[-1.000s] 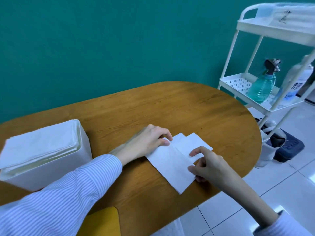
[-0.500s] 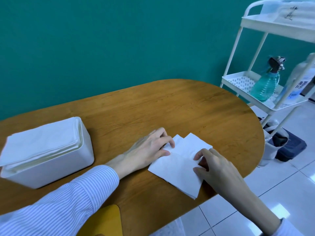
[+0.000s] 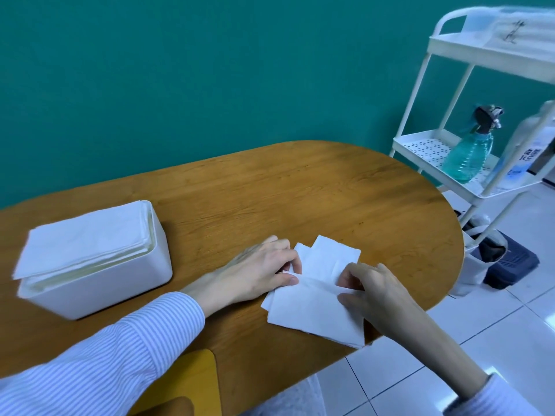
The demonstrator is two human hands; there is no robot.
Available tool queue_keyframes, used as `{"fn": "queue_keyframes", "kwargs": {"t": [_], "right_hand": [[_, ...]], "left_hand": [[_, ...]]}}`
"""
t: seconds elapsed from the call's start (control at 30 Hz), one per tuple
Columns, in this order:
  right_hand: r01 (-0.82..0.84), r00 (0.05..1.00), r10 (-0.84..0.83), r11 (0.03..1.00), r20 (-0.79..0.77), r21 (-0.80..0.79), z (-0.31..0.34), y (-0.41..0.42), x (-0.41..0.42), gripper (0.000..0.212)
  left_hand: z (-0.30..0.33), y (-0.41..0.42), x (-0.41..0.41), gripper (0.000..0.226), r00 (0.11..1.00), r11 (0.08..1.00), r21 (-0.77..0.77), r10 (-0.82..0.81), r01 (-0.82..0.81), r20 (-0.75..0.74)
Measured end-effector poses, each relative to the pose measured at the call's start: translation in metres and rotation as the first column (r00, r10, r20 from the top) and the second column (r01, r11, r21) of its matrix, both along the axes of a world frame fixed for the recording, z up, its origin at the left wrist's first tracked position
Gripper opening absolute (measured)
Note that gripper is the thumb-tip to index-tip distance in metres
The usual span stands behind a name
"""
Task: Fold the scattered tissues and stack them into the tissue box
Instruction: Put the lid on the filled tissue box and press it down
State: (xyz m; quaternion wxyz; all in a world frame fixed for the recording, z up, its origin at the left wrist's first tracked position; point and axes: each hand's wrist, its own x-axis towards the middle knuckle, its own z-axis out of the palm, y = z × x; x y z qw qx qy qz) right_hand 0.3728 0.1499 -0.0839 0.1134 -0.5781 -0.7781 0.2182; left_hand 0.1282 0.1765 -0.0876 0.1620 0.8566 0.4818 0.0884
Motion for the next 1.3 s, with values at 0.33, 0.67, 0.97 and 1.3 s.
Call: {"fn": "queue_keyframes", "kwargs": {"t": [0.33,0.67,0.97,1.3], "right_hand": [[-0.116,0.960,0.088,0.989,-0.266,-0.092,0.049,0.013,0.008,0.016],[-0.382,0.763,0.407,0.911,-0.503,0.157,0.126,0.045,-0.127,0.021],[-0.415,0.718,0.383,0.906,-0.581,0.084,0.117,0.059,-0.281,0.018],[-0.358,0.777,0.433,0.901,-0.458,0.244,0.073,0.065,-0.316,0.022]], "left_hand": [[0.032,-0.032,-0.014,0.007,0.935,0.986,-0.001,0.157,-0.166,0.317],[0.107,-0.095,-0.123,0.011,0.688,0.784,0.095,0.471,-0.613,0.553],[0.127,-0.110,-0.237,0.011,0.555,0.522,0.210,0.691,-0.826,0.464],[0.076,-0.095,-0.265,0.015,0.520,0.474,0.220,0.729,-0.853,0.445]]}}
